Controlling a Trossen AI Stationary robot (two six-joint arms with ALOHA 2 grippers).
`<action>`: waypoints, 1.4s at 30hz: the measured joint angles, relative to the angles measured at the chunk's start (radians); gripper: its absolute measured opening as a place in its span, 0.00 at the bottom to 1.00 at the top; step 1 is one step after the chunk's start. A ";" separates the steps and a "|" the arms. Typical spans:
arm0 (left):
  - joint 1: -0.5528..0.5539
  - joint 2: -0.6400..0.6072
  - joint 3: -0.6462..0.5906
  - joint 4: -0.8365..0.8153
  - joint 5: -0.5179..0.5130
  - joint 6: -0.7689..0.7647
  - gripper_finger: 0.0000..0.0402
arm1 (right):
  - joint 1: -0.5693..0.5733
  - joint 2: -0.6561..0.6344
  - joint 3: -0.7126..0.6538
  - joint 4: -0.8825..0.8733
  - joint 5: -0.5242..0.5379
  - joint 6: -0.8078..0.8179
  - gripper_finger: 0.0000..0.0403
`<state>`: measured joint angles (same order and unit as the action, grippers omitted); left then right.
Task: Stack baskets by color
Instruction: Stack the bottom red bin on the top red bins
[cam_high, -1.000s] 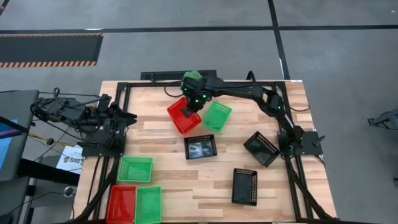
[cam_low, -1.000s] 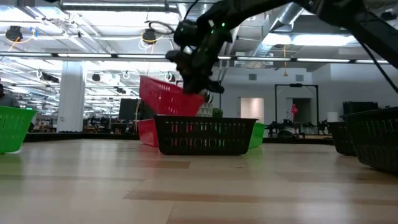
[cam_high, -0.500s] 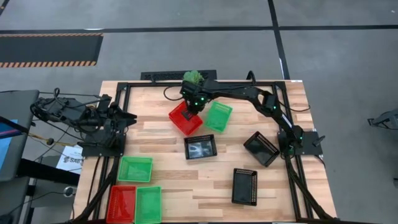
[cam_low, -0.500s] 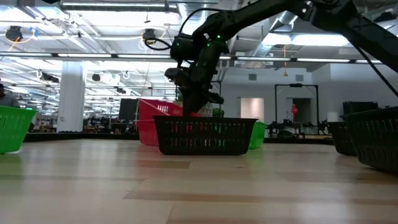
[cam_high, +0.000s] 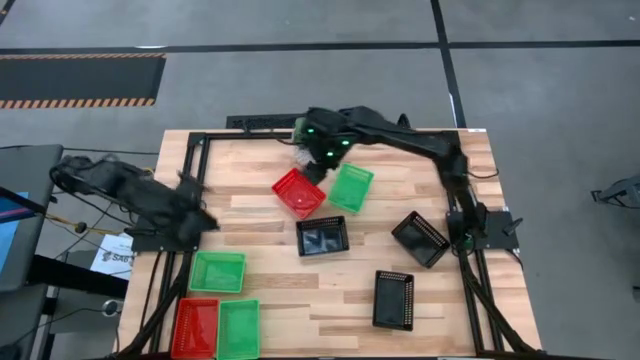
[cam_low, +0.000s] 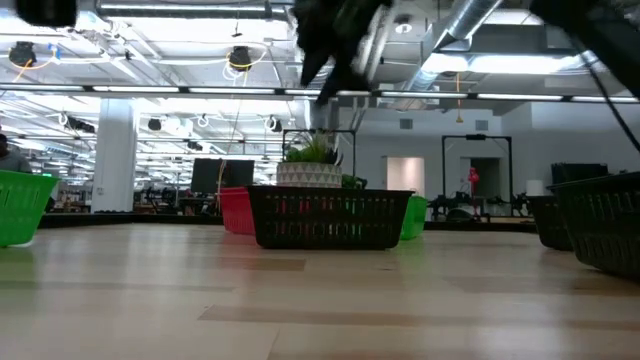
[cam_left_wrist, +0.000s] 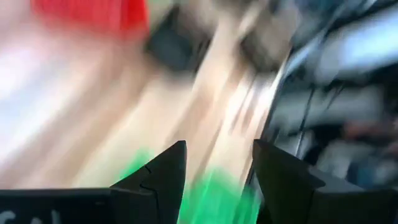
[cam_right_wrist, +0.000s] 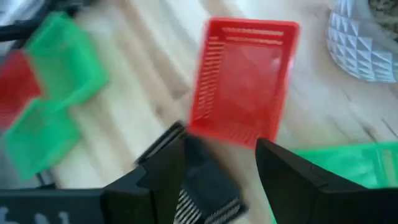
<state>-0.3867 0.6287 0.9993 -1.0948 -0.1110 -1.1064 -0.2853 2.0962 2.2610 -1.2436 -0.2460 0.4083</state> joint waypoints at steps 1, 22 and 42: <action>-0.004 0.038 0.000 -0.023 0.068 -0.005 0.43 | 0.012 -0.038 -0.004 -0.036 0.010 -0.002 0.55; -0.725 0.583 -0.001 0.062 0.084 -0.387 0.43 | 0.314 -0.396 -0.004 -0.114 0.300 0.089 0.49; -0.780 0.763 -0.137 0.144 0.064 -0.262 0.43 | 0.334 -0.382 -0.005 -0.133 0.298 0.081 0.47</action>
<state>-1.1671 1.3914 0.8624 -0.9506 -0.0473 -1.3683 0.0483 1.7145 2.2559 -1.3766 0.0521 0.4892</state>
